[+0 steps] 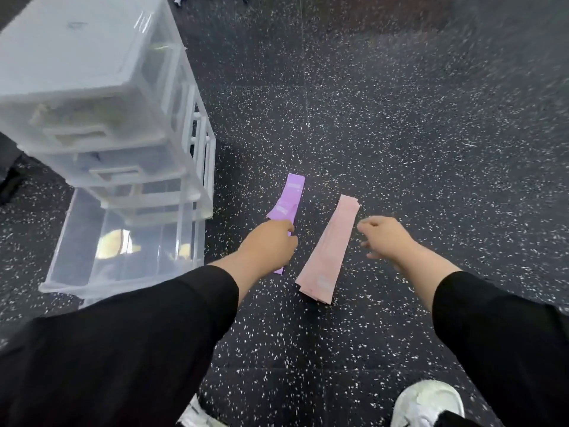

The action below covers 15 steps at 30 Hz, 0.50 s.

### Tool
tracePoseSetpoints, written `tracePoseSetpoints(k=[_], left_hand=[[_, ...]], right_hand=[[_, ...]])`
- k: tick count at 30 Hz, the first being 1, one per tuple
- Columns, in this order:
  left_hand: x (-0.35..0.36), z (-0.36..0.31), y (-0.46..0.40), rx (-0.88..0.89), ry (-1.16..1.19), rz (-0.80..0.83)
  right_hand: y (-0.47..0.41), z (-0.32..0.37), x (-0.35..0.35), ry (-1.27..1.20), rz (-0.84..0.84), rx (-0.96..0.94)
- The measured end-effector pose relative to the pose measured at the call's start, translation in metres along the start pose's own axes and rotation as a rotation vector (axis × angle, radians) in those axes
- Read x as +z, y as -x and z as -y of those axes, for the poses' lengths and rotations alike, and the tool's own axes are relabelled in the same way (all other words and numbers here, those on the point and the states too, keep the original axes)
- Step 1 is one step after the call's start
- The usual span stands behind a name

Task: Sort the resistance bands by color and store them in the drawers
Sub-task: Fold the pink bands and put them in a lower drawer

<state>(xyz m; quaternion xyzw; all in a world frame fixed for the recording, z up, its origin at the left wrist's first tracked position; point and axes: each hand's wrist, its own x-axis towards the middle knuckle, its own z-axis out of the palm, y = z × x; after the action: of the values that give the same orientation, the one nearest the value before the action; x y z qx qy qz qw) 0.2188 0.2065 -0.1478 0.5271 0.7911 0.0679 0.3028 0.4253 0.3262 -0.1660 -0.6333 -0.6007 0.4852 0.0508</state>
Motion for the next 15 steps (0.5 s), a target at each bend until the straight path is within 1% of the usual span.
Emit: tracePoseSetpoints(k=[5, 12, 13, 15], left_hand=[[0.033, 0.001, -0.017, -0.06, 0.062, 0.048], [0.071, 0.01, -0.052, -0.163, 0.117, 0.124], [0.075, 0.01, -0.058, -0.181, 0.136, 0.134], [0.084, 0.008, -0.068, -0.206, 0.172, 0.148]], right_hand=[[-0.02, -0.023, 0.02, 0.151, 0.071, -0.003], [-0.043, -0.059, 0.061, 0.239, 0.199, 0.077], [-0.046, -0.06, 0.066, 0.238, 0.208, 0.09], [-0.05, -0.061, 0.071, 0.218, 0.169, 0.078]])
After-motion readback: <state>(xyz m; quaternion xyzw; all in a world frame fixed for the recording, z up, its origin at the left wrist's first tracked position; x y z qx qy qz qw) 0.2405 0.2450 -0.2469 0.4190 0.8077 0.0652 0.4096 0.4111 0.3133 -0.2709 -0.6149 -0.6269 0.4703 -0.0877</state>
